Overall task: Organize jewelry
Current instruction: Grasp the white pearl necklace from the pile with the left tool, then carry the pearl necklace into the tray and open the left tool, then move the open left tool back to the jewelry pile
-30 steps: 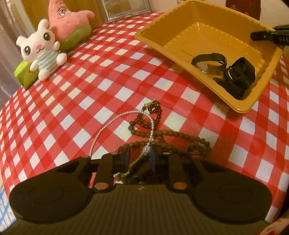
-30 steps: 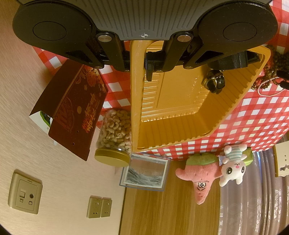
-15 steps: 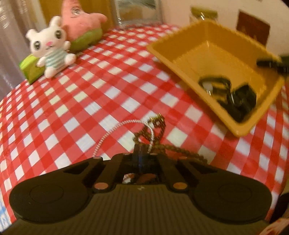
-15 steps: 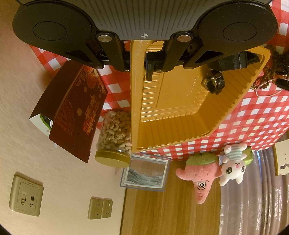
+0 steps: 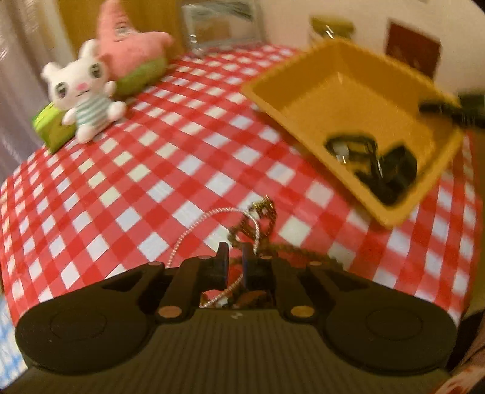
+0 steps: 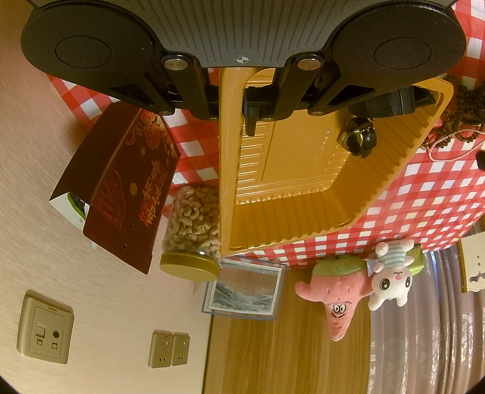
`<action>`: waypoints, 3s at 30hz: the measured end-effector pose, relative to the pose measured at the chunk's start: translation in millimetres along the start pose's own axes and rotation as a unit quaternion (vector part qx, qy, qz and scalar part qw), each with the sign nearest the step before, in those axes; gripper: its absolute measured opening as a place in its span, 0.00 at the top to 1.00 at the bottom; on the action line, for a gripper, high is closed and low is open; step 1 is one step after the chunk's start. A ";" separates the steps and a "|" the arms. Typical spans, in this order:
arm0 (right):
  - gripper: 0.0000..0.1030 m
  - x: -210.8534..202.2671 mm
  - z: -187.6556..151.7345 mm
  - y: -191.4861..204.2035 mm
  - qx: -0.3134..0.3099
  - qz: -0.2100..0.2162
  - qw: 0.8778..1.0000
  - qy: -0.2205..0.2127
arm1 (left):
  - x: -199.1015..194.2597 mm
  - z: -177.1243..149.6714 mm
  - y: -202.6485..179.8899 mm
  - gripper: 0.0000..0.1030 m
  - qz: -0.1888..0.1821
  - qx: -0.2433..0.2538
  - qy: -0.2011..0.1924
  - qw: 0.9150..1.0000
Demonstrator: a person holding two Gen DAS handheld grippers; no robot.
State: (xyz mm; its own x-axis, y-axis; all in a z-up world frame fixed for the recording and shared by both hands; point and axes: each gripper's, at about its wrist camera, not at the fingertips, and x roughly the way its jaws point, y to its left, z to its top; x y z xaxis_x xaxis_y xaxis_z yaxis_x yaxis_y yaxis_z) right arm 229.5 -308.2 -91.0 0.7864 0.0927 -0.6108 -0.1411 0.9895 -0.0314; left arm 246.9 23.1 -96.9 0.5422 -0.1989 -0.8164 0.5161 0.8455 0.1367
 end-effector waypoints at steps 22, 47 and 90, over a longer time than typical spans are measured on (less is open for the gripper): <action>0.97 -1.2 -0.1 1.3 0.008 0.000 1.000 0.002 | 43.5 -5.9 -29.8 0.98 0.022 0.160 0.062 0.985; 0.97 0.3 6.0 4.9 -0.004 0.002 1.000 -0.001 | -77.2 57.2 34.8 0.98 -0.014 -0.046 -0.133 0.990; 0.97 1.8 9.3 8.5 -0.005 0.006 1.000 0.002 | -48.9 127.4 -20.8 0.76 -0.108 -0.125 -0.153 0.974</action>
State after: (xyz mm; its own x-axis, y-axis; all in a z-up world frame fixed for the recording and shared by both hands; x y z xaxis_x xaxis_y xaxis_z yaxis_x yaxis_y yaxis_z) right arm 235.3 -298.6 -85.0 0.7827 0.1041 -0.6136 -0.1570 0.9871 -0.0328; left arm 294.1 -47.8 11.6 0.6318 -0.4913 -0.5995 0.4830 0.8545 -0.1912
